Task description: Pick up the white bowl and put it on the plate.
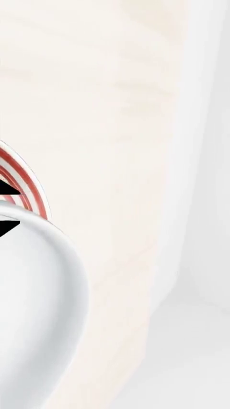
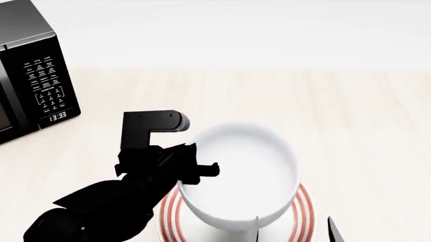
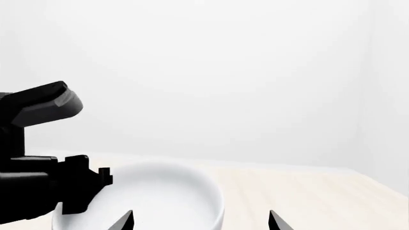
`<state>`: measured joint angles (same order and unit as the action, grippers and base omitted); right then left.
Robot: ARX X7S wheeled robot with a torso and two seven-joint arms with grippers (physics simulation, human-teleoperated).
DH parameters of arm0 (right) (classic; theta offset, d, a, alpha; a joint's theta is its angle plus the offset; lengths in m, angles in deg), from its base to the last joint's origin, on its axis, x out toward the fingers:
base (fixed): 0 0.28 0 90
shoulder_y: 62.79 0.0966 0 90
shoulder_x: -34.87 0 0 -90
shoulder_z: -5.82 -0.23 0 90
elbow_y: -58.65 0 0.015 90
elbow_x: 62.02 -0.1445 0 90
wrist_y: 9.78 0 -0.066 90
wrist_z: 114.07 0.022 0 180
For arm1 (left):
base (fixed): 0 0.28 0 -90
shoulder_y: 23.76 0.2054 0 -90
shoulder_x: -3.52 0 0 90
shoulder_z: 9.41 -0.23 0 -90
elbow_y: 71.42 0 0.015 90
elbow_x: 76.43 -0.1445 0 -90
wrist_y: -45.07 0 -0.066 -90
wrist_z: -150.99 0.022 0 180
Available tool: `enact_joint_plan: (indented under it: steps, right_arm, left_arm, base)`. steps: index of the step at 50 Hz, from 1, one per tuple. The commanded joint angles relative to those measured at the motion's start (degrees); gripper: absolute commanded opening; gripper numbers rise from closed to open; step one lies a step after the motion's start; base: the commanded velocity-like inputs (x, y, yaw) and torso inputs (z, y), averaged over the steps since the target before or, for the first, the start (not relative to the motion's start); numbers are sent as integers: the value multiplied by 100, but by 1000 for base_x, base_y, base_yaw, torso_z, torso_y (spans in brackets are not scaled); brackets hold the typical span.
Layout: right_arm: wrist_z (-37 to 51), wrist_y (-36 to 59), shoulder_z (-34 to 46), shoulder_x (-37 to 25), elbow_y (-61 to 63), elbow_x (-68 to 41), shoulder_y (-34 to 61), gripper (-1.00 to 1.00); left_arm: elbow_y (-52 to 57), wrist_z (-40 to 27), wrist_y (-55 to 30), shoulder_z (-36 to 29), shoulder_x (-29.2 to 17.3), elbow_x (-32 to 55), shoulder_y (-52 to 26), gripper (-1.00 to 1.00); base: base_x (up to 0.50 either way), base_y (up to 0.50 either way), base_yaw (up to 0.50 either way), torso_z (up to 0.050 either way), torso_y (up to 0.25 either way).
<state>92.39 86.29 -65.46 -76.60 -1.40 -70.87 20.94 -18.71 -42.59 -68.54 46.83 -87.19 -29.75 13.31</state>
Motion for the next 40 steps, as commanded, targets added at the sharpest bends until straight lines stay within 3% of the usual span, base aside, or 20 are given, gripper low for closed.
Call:
enact_joint_plan:
  steps: [1,22,40]
  right_arm:
    - [12,-17,15,-16,-18,-5,0,100]
    - [27,-36,41,-39,-55,-26,13,100]
    - [39,-76,58,-61,-83,-47,10,100]
  left_arm:
    - [-242,-3,372,-324,-7,251,-49,-100]
    - [-838,90,933,-857,42,744,-112,-100]
    - [-1488,168,1536,-1801,59,1580,-330,-100]
  base:
    - [0,0,0,0,0]
    - [0,0,0,0,1]
    - [0,0,0,1,0]
